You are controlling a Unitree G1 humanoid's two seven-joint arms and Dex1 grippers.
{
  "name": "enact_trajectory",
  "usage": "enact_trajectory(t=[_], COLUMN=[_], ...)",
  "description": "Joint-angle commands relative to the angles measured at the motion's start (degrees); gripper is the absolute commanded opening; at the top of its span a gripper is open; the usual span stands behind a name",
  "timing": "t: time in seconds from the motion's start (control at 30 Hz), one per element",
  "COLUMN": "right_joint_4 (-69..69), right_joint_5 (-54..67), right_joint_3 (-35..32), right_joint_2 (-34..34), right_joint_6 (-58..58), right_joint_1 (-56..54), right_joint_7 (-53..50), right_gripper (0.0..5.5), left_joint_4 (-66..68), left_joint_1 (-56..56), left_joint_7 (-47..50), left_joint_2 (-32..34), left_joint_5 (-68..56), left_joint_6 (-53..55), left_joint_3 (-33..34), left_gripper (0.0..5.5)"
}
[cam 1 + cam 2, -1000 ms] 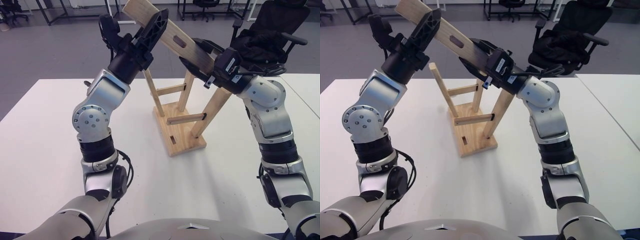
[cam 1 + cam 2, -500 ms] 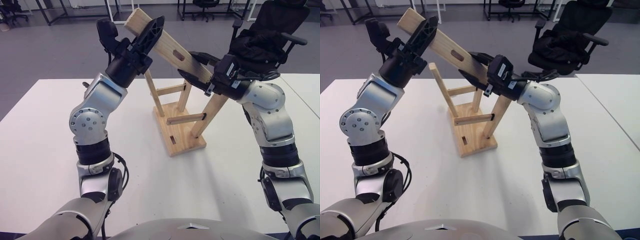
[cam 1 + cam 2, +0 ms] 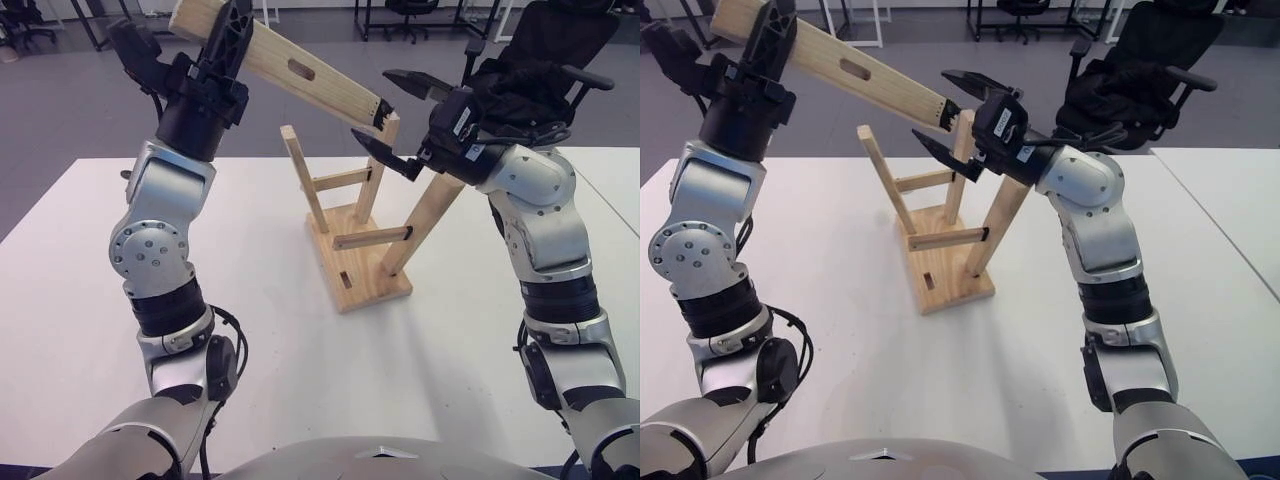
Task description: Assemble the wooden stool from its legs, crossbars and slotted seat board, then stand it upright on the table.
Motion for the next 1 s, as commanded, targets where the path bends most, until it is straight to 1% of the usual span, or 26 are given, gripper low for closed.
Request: enact_trajectory(t=[0.03, 0.13, 0.17, 0.2, 0.23, 0.37, 0.47, 0.53, 0.6, 0.67, 0.77, 0.87, 1.0], right_joint_4=[4.5, 12.3, 15.9, 18.8, 23.0, 40.7, 48.4, 48.3, 46.3, 41.9, 32.3, 28.4, 29.8], right_joint_5=[3.1, 0.5, -1.3, -3.6, -5.5, -13.2, -20.4, -22.7, -22.1, -22.2, -23.5, -22.5, -24.6], right_joint_3=[-10.4, -16.0, -15.7, -14.2, -12.2, -4.0, 3.2, 6.9, 8.3, 9.8, 14.0, 14.5, 13.7], right_joint_2=[-0.1, -0.8, -1.3, -2.2, -2.4, -1.6, -0.6, 0.2, 1.3, 1.7, 1.0, 1.3, 0.8], right_joint_6=[3.4, 6.7, 7.8, 8.4, 6.7, -5.0, -12.8, -17.5, -20.1, -21.3, -23.1, -21.5, -19.7], right_joint_1=[-1.5, 0.3, 1.9, 3.9, 6.7, 17.0, 21.6, 23.1, 23.8, 26.0, 30.3, 31.2, 30.2], right_joint_7=[-8.8, -17.9, -19.4, -19.8, -18.7, -16.1, -17.3, -16.2, -14.6, -13.8, -10.5, -10.1, -13.4], right_gripper=[3.83, 3.83, 3.83, 3.83, 3.83, 3.83, 3.83, 3.83, 3.83, 3.83, 3.83, 3.83, 3.83], left_joint_4=[-5.3, -9.8, -11.3, -12.5, -13.6, -14.5, -16.7, -18.1, -19.2, -18.4, -18.0, -18.0, -16.6], left_joint_1=[6.3, 15.2, 18.5, 21.0, 23.5, 32.2, 38.3, 42.0, 43.9, 42.9, 42.4, 42.4, 40.6], left_joint_7=[1.5, 1.9, 2.6, 3.3, 4.7, 12.5, 18.8, 22.2, 24.4, 26.3, 29.9, 32.1, 31.1], left_joint_2=[4.8, 7.1, 7.3, 7.5, 6.9, 1.1, -3.4, -5.9, -6.6, -5.5, -4.9, -3.0, 1.9], left_joint_5=[-1.4, 1.6, 1.9, 2.2, 1.9, 3.3, 2.4, -0.2, -2.7, -4.7, -5.4, -4.7, -0.8], left_joint_6=[1.5, 3.1, 3.7, 4.3, 4.7, 3.4, 2.5, 1.9, 1.3, 1.4, 2.7, 3.8, 5.9], left_joint_3=[2.4, 0.4, -0.2, -0.8, -1.2, -2.6, -2.6, -2.0, -0.8, -0.3, -2.0, -3.1, -4.8], left_gripper=[1.03, 1.03, 1.03, 1.03, 1.03, 1.03, 1.03, 1.03, 1.03, 1.03, 1.03, 1.03, 1.03])
